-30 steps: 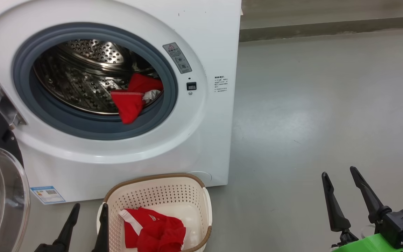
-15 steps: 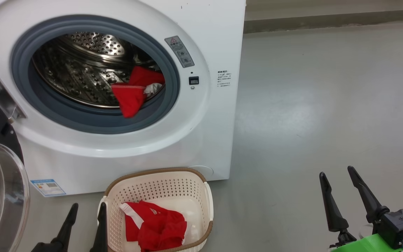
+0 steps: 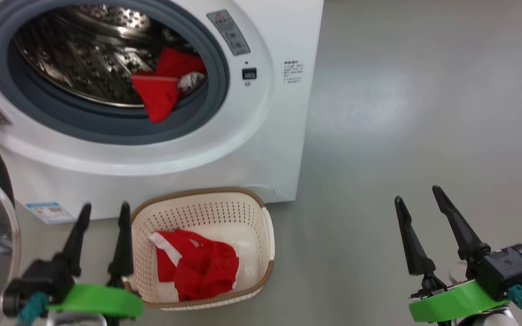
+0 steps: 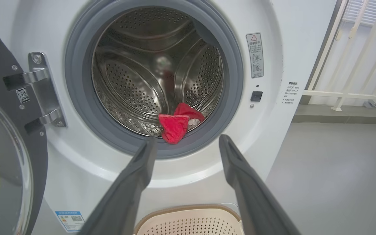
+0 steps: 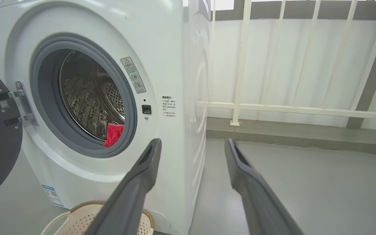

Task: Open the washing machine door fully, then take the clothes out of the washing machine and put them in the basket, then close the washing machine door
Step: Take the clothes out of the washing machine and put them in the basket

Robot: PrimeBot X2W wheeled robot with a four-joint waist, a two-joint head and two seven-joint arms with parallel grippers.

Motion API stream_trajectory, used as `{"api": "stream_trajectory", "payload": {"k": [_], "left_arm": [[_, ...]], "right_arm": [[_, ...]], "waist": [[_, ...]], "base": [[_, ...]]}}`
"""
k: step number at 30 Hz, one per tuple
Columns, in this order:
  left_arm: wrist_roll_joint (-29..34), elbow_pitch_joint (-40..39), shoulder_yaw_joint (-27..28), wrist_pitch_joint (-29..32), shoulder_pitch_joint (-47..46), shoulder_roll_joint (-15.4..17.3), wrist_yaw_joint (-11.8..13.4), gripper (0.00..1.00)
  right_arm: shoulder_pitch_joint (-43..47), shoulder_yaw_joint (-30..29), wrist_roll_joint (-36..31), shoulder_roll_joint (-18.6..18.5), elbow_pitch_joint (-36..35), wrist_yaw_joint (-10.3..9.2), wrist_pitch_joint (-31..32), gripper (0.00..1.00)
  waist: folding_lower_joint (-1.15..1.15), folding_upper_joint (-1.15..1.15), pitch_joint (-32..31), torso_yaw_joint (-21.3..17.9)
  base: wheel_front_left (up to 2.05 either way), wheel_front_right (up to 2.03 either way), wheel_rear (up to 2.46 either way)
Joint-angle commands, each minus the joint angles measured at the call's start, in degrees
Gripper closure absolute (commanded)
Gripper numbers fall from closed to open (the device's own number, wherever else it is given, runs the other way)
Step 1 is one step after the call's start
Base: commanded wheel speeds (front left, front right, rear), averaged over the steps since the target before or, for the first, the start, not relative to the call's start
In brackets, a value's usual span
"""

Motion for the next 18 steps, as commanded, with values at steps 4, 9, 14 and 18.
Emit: {"api": "stream_trajectory", "payload": {"k": [4,9,14,18], "left_arm": [[-0.88,1.18,1.99,-0.7,-8.86,2.31,-0.54,0.0],[-1.55,3.96,2.5,-0.7,-15.12,2.42,-0.8,0.0],[-1.35,8.06,3.22,-0.7,-23.44,2.82,-1.14,0.0],[-0.19,11.85,3.11,-0.7,-30.09,3.66,-1.36,0.0]], "right_arm": [[-4.19,2.52,-1.21,-0.66,-1.31,0.2,-0.37,0.0],[-6.36,3.29,-0.93,-0.66,-1.41,0.2,-0.37,0.0],[-9.61,4.76,-1.22,-0.66,-1.65,0.2,-0.37,0.0],[-11.92,5.54,-1.36,-0.66,-2.01,0.2,-0.37,0.0]], "waist": [[0.0,0.0,6.47,0.38],[0.0,0.0,9.76,0.34],[0.0,0.0,14.11,-0.4],[0.0,0.0,17.6,-1.23]], "base": [[0.0,0.0,0.0],[0.0,0.0,0.0],[0.0,0.0,0.0],[0.0,0.0,0.0]]}}
